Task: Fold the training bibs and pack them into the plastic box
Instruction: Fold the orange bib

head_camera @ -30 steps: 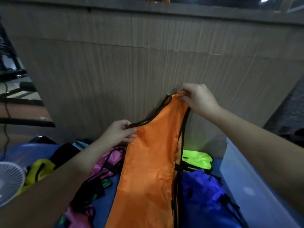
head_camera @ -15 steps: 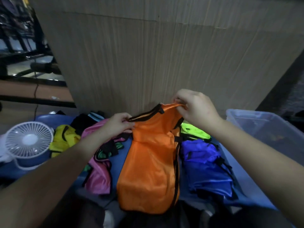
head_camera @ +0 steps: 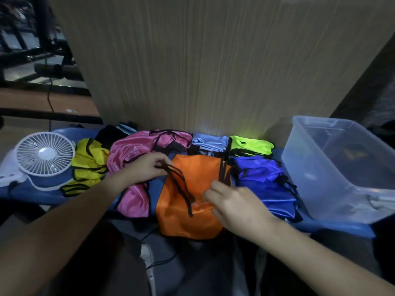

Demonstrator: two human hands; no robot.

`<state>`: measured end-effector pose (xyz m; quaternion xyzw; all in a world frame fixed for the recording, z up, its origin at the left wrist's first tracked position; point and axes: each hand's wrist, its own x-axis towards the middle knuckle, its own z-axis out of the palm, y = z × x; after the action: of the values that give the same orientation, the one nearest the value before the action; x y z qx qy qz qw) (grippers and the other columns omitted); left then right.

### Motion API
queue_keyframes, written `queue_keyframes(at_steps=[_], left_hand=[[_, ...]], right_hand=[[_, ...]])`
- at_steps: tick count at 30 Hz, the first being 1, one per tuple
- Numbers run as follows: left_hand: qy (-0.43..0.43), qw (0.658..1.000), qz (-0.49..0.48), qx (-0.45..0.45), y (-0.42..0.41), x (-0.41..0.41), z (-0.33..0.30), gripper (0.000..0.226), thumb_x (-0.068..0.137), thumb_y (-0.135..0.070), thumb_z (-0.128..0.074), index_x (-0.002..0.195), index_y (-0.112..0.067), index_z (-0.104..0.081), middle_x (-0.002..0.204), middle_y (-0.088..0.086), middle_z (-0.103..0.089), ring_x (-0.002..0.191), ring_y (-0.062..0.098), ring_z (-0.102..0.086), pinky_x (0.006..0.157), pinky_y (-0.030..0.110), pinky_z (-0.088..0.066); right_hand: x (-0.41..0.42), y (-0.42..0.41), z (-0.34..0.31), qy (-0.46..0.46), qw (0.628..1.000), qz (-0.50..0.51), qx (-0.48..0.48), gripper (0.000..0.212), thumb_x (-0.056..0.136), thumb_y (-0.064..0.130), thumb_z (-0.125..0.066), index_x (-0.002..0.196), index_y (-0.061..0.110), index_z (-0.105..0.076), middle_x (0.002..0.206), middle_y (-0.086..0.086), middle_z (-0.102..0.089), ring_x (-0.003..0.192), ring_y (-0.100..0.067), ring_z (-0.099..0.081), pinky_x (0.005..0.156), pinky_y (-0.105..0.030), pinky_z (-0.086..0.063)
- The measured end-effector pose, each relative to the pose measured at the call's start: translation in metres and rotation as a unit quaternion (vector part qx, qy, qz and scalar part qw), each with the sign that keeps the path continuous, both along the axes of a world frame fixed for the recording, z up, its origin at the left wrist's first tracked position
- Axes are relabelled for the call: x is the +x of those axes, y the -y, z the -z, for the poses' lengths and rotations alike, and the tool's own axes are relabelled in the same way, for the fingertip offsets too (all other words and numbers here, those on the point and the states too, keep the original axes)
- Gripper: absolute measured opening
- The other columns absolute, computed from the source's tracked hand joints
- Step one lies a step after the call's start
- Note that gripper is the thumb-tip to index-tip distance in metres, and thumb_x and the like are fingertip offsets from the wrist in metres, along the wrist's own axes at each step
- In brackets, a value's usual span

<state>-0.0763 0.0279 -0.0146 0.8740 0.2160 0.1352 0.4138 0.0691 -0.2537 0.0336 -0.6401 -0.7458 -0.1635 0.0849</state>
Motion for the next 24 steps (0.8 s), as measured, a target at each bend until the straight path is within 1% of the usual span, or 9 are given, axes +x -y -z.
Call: queue_keyframes(at_steps=[4, 8, 10, 12, 13, 16, 19, 21, 24], left_hand=[[-0.035, 0.998, 0.004, 0.056, 0.004, -0.008, 0.017, 0.017, 0.085, -0.006, -0.075, 0.088, -0.023, -0.072, 0.104, -0.002, -0.067, 0.1, 0.007, -0.066, 0.094, 0.029, -0.054], [-0.075, 0.997, 0.0, 0.031, 0.014, -0.008, 0.024, 0.048, 0.084, 0.014, -0.053, 0.087, -0.032, -0.067, 0.117, -0.003, -0.061, 0.114, 0.001, -0.056, 0.1, 0.015, -0.043], [-0.072, 0.997, -0.005, 0.02, 0.016, -0.007, 0.025, 0.06, 0.077, 0.022, -0.042, 0.085, -0.032, -0.067, 0.122, -0.005, -0.061, 0.119, 0.0, -0.053, 0.101, 0.009, -0.036], [-0.049, 0.999, -0.014, -0.001, 0.012, -0.006, 0.028, 0.068, 0.074, 0.025, -0.035, 0.084, -0.033, -0.069, 0.123, -0.006, -0.063, 0.122, 0.005, -0.055, 0.106, 0.019, -0.039], [-0.032, 0.999, -0.023, -0.013, 0.01, -0.003, 0.029, 0.068, 0.077, 0.025, -0.034, 0.085, -0.032, -0.071, 0.122, -0.005, -0.064, 0.121, 0.006, -0.057, 0.106, 0.024, -0.042], [0.016, 0.995, -0.083, -0.058, 0.007, 0.011, 0.024, 0.045, 0.091, 0.013, -0.046, 0.091, -0.023, -0.072, 0.114, -0.003, -0.069, 0.109, 0.011, -0.065, 0.095, 0.024, -0.05], [0.041, 0.977, -0.178, -0.112, -0.001, 0.032, 0.021, 0.028, 0.089, 0.005, -0.056, 0.097, -0.019, -0.069, 0.106, -0.004, -0.067, 0.101, 0.014, -0.065, 0.085, 0.029, -0.052], [0.029, 0.968, -0.208, -0.139, -0.006, 0.045, 0.024, 0.018, 0.091, -0.009, -0.061, 0.104, -0.022, -0.065, 0.104, -0.005, -0.066, 0.098, 0.014, -0.065, 0.078, 0.03, -0.053], [0.005, 0.962, -0.217, -0.165, -0.015, 0.061, 0.03, 0.018, 0.089, -0.021, -0.069, 0.106, -0.023, -0.063, 0.099, -0.001, -0.07, 0.094, 0.017, -0.068, 0.08, 0.033, -0.053]], right_hand=[[-0.011, 0.004, 0.026, -0.014, 0.997, 0.008, -0.079, 0.02, 0.073, 0.024, -0.06, 0.093, 0.023, -0.059, 0.087, 0.004, -0.055, 0.059, -0.022, -0.062, 0.042, -0.032, -0.045], [-0.017, 0.002, 0.046, -0.023, 0.986, 0.013, -0.165, 0.028, 0.083, 0.028, -0.058, 0.109, 0.018, -0.056, 0.104, -0.001, -0.056, 0.08, -0.031, -0.066, 0.057, -0.041, -0.05], [-0.017, 0.001, 0.048, -0.029, 0.971, 0.028, -0.236, 0.049, 0.087, 0.042, -0.064, 0.126, 0.016, -0.05, 0.122, -0.003, -0.052, 0.099, -0.033, -0.064, 0.072, -0.044, -0.05], [-0.011, -0.002, 0.045, -0.065, 0.948, 0.035, -0.309, 0.072, 0.081, 0.054, -0.07, 0.139, 0.019, -0.043, 0.133, -0.002, -0.046, 0.112, -0.032, -0.059, 0.084, -0.044, -0.048], [-0.005, -0.005, 0.042, -0.089, 0.94, 0.035, -0.326, 0.077, 0.079, 0.059, -0.071, 0.14, 0.023, -0.042, 0.135, 0.001, -0.045, 0.116, -0.03, -0.057, 0.089, -0.044, -0.048], [0.022, -0.022, 0.039, -0.197, 0.937, 0.063, -0.28, 0.059, 0.082, 0.065, -0.064, 0.132, 0.035, -0.05, 0.13, 0.012, -0.049, 0.116, -0.018, -0.058, 0.094, -0.038, -0.049], [0.06, -0.052, 0.041, -0.277, 0.942, 0.132, -0.137, 0.03, 0.091, 0.049, -0.063, 0.114, 0.03, -0.061, 0.112, 0.011, -0.056, 0.102, -0.014, -0.061, 0.089, -0.038, -0.051], [0.084, -0.073, 0.045, -0.28, 0.942, 0.177, -0.06, 0.024, 0.091, 0.04, -0.066, 0.11, 0.025, -0.063, 0.102, 0.007, -0.052, 0.097, -0.017, -0.06, 0.085, -0.038, -0.051], [0.109, -0.1, 0.052, -0.209, 0.947, 0.242, -0.022, 0.035, 0.092, 0.043, -0.065, 0.118, 0.019, -0.063, 0.107, -0.001, -0.056, 0.104, -0.025, -0.055, 0.092, -0.038, -0.045]])
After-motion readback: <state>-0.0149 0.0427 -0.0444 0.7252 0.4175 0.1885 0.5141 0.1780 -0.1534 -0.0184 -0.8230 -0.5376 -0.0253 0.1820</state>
